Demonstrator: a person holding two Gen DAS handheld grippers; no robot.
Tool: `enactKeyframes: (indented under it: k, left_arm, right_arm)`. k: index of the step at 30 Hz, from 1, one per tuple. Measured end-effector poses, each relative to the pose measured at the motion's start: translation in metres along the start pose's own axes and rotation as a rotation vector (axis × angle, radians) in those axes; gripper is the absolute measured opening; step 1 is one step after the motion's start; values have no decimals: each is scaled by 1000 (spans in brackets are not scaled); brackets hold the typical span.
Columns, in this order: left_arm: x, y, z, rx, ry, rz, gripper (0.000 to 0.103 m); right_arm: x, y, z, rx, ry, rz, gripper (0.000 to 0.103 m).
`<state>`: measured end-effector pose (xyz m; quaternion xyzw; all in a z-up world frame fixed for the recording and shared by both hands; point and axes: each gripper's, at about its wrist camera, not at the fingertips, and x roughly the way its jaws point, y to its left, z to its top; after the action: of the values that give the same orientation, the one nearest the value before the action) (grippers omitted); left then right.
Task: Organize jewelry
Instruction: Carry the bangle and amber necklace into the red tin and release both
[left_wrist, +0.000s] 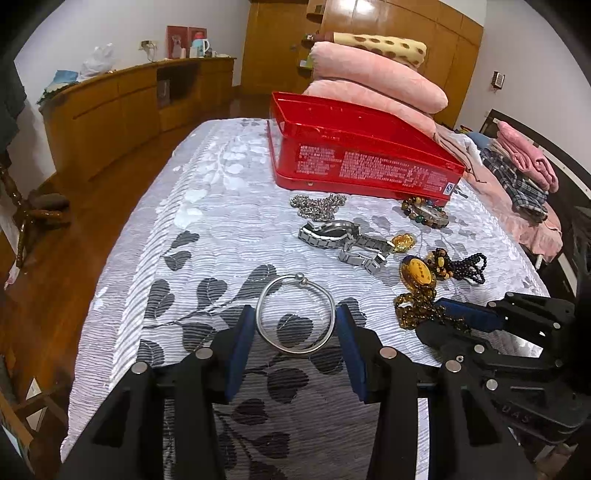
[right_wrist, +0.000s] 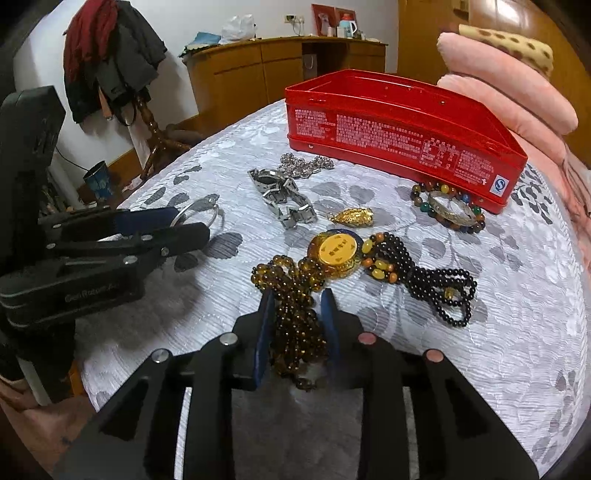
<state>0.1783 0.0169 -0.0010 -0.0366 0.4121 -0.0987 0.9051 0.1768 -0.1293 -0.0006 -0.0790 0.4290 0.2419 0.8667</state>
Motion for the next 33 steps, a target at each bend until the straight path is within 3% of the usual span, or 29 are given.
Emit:
enactKeyframes:
  k: [5, 16, 24, 33]
  left_arm:
    - [-1, 0, 0, 1, -2, -3, 45]
    - [-13, -11, 10, 24, -41, -17, 45]
    - [-25, -23, 29, 49, -94, -34, 45]
    - [-29, -40, 56, 79, -142, -46, 45]
  right_arm:
    - [-3, -5, 0, 29, -14, 20, 19]
    - [-37, -13, 7, 82, -82, 15, 19]
    - [-71, -21, 15, 97, -164, -5, 19]
    - [-81, -37, 31, 119, -202, -46, 19]
